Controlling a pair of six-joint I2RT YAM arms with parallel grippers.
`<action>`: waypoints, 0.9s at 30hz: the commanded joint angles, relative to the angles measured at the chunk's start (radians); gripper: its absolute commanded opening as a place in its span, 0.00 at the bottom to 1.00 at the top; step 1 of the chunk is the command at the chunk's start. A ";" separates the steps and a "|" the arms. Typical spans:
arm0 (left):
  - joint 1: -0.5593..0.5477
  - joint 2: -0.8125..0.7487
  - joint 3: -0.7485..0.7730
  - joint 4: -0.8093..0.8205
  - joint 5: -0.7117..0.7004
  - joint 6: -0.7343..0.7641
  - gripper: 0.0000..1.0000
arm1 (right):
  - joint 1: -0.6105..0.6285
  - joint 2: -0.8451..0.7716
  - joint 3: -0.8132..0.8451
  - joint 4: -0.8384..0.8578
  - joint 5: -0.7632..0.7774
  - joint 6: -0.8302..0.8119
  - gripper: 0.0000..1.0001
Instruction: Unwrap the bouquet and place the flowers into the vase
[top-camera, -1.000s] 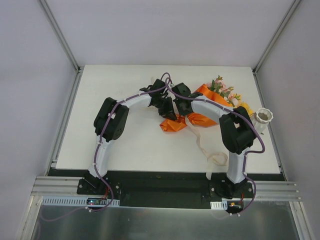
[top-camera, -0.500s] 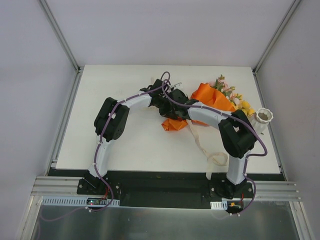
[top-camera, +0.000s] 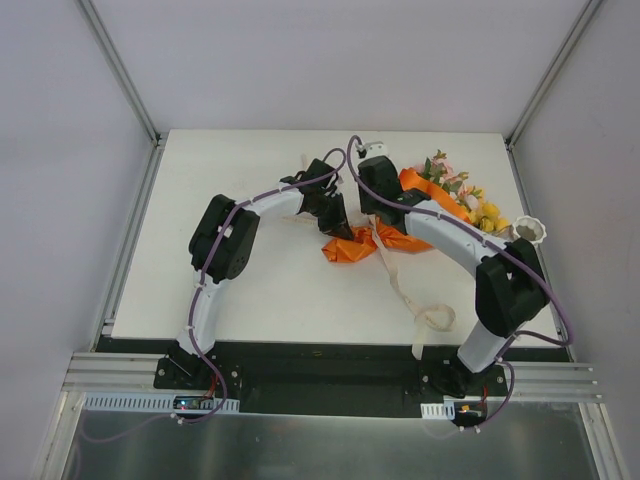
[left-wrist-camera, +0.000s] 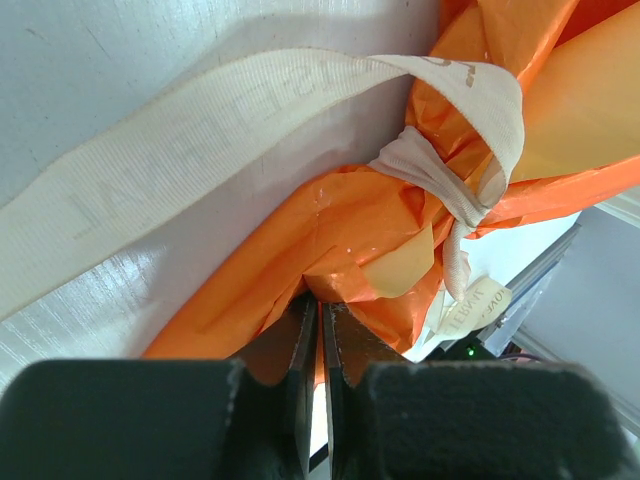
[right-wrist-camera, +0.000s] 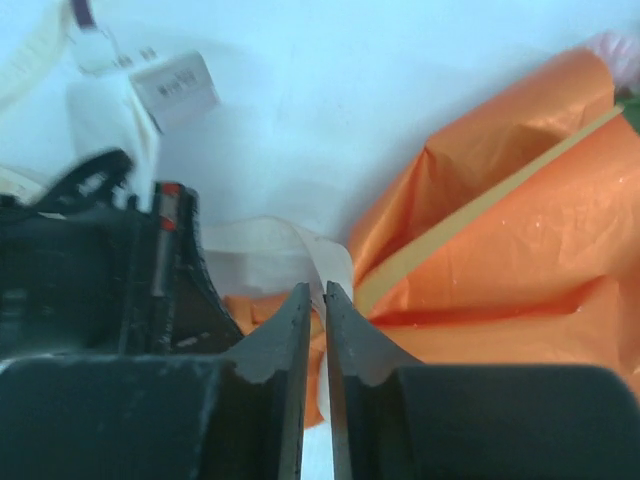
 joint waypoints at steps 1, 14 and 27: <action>-0.017 0.017 -0.004 -0.058 -0.020 0.033 0.04 | -0.013 0.048 0.025 -0.181 -0.024 -0.030 0.18; -0.018 0.013 -0.003 -0.060 -0.018 0.036 0.06 | 0.001 0.170 0.060 -0.239 -0.014 -0.186 0.27; -0.018 0.020 0.000 -0.060 -0.018 0.036 0.07 | 0.046 0.256 0.132 -0.270 0.037 -0.225 0.19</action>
